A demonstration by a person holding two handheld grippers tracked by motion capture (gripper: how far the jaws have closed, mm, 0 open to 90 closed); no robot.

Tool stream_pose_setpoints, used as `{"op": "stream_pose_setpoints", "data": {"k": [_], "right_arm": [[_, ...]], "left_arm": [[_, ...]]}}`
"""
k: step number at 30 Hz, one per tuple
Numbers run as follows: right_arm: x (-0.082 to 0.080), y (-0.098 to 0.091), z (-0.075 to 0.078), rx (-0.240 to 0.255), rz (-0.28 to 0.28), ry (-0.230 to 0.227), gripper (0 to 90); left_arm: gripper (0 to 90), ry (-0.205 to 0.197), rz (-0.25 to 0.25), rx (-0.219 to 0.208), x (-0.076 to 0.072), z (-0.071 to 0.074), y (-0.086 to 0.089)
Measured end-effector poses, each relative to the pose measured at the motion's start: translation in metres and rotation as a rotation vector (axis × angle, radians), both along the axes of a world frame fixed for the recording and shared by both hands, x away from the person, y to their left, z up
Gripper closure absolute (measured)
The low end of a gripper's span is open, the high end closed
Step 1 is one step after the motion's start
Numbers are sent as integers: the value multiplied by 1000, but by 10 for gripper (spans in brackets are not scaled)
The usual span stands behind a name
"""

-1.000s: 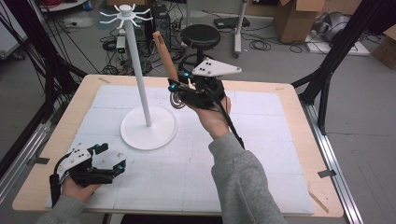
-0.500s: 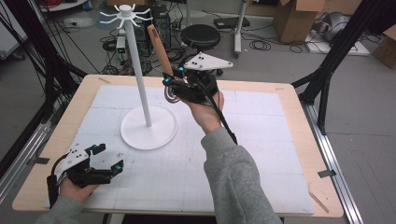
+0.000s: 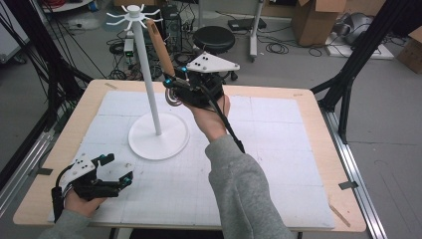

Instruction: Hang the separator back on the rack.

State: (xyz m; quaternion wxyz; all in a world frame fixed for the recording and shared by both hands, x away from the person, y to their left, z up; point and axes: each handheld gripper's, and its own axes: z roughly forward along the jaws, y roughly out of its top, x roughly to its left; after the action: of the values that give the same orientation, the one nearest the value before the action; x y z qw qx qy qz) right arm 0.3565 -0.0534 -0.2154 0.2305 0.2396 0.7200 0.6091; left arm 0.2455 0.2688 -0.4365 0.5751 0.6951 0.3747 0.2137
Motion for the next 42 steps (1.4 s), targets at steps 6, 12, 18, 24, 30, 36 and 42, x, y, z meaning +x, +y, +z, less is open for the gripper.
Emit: {"op": "stream_pose_setpoints", "data": {"k": [6, 12, 18, 24, 30, 36, 42], "right_arm": [[3, 3, -2, -13, -9, -2, 695], [5, 4, -3, -17, -20, 5, 695], [7, 8, -4, -18, -18, 9, 695], [9, 10, -7, -22, -21, 14, 695], [11, 12, -8, -28, -21, 15, 695], [13, 14, -10, -32, -28, 8, 693], [15, 20, -13, -38, -27, -8, 666]], "left_arm": [[18, 3, -3, 3, 0, -1, 0], [18, 2, 2, -1, -1, -1, 1], [18, 4, 0, 2, -1, -1, 1], [17, 2, -1, 1, -1, -1, 1], [18, 5, -1, 4, -2, -1, 3], [18, 9, 3, 0, -2, -2, 3], [18, 10, 5, 0, -2, -2, 4]]}}
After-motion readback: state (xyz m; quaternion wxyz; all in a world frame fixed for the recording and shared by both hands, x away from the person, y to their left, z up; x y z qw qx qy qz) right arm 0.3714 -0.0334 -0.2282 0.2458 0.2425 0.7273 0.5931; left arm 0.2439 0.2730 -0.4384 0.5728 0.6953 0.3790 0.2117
